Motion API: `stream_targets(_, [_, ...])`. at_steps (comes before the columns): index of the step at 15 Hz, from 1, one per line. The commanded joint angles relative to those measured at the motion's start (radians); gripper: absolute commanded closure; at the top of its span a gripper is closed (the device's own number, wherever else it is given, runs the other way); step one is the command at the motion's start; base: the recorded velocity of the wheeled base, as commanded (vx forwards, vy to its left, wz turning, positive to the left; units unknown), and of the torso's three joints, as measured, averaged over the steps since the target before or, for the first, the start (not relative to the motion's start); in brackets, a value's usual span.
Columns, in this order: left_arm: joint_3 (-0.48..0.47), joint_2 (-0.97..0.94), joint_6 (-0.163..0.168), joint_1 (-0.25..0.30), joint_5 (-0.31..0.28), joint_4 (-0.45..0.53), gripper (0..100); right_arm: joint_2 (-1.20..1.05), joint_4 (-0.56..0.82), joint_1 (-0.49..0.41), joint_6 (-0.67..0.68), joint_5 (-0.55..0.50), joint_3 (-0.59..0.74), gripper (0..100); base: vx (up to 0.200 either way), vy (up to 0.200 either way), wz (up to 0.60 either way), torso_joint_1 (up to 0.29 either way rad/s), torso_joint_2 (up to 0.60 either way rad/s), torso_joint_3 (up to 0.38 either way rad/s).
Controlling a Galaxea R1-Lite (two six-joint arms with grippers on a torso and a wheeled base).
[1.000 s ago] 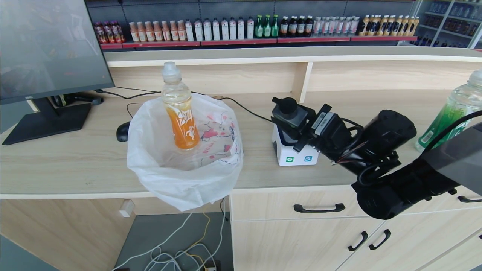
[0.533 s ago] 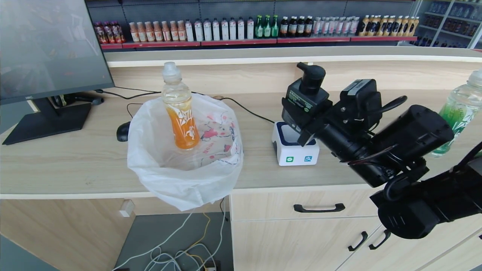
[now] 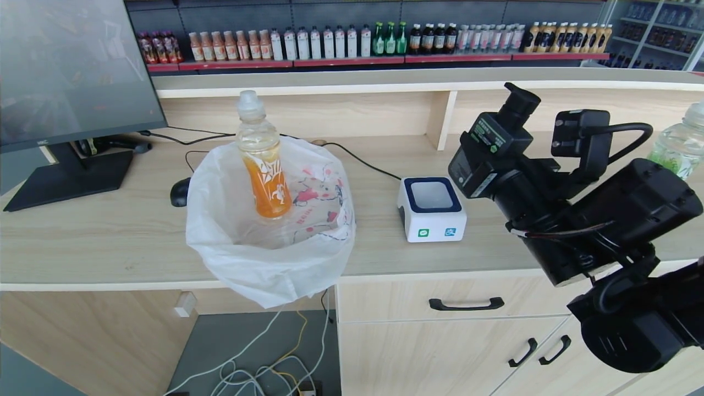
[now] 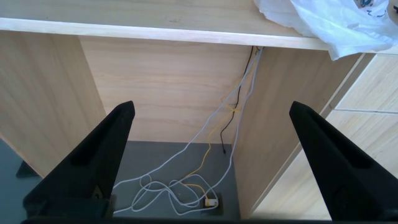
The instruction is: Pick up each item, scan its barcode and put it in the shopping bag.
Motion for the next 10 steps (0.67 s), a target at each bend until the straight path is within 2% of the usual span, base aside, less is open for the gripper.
stream_targets(1, [0.001,0.0,-0.001,0.0,0.0,0.0,0,0.005,-0.001,0.0,0.001,0.001,-0.005,100,0.0,0.0,0.0,0.0,0.0,0.0])
stream_targets(2, [-0.001,0.0,-0.001,0.0,0.0,0.0,0,0.014,-0.001,0.0,0.012,0.001,-0.005,100,0.0,0.0,0.0,0.0,0.0,0.0])
stream_targets(10, [0.001,0.0,-0.001,0.0,0.0,0.0,0,0.03,-0.001,0.01,0.024,0.001,-0.016,100,0.0,0.2,0.0,0.003,0.0,0.003])
